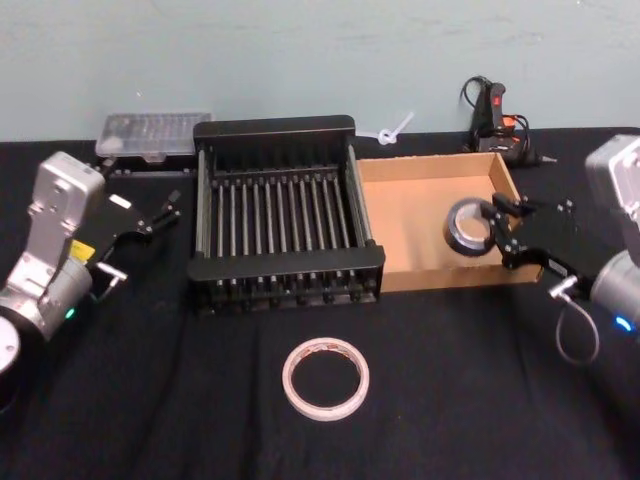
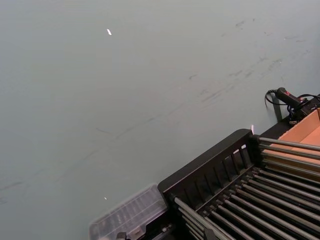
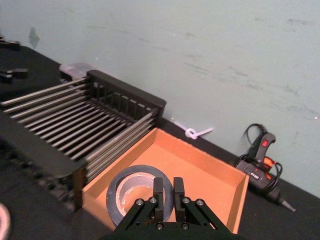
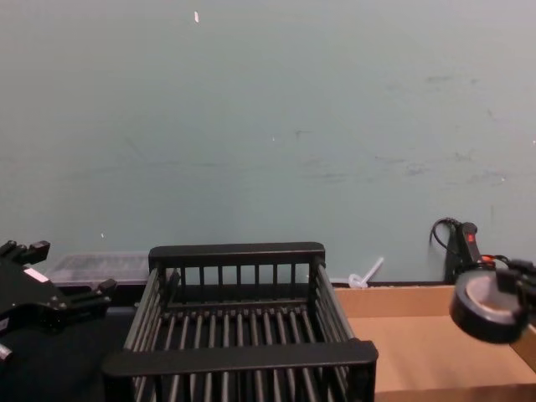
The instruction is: Pick up the white tape and place it into the black box , Pick up the silver tape and place it into the brown box.
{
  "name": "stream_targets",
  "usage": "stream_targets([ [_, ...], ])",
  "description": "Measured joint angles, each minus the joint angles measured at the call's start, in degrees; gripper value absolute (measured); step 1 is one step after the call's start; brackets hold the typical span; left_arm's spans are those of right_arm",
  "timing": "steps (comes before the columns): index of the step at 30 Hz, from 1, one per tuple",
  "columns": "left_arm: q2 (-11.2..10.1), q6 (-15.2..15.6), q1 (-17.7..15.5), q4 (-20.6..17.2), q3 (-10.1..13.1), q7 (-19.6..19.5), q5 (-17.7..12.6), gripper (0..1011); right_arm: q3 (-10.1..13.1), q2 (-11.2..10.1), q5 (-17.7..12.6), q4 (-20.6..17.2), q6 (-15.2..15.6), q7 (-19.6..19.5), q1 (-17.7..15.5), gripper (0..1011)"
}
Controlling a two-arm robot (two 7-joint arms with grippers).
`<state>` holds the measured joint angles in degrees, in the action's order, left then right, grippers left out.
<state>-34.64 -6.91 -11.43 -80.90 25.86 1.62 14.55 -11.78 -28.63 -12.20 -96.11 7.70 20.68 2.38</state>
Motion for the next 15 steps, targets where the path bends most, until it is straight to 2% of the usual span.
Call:
stream_targets([
  [12, 0.0, 0.0, 0.0, 0.0, 0.0, 0.0, 0.0, 1001, -2.2, 3.3, 1.7, 9.1, 0.8, 0.0, 10.0, 125],
  [15, 0.0, 0.0, 0.0, 0.0, 0.0, 0.0, 0.0, 1001, -2.7, 3.8, 1.9, 10.9, 1.0, 0.1, 11.6, 125],
])
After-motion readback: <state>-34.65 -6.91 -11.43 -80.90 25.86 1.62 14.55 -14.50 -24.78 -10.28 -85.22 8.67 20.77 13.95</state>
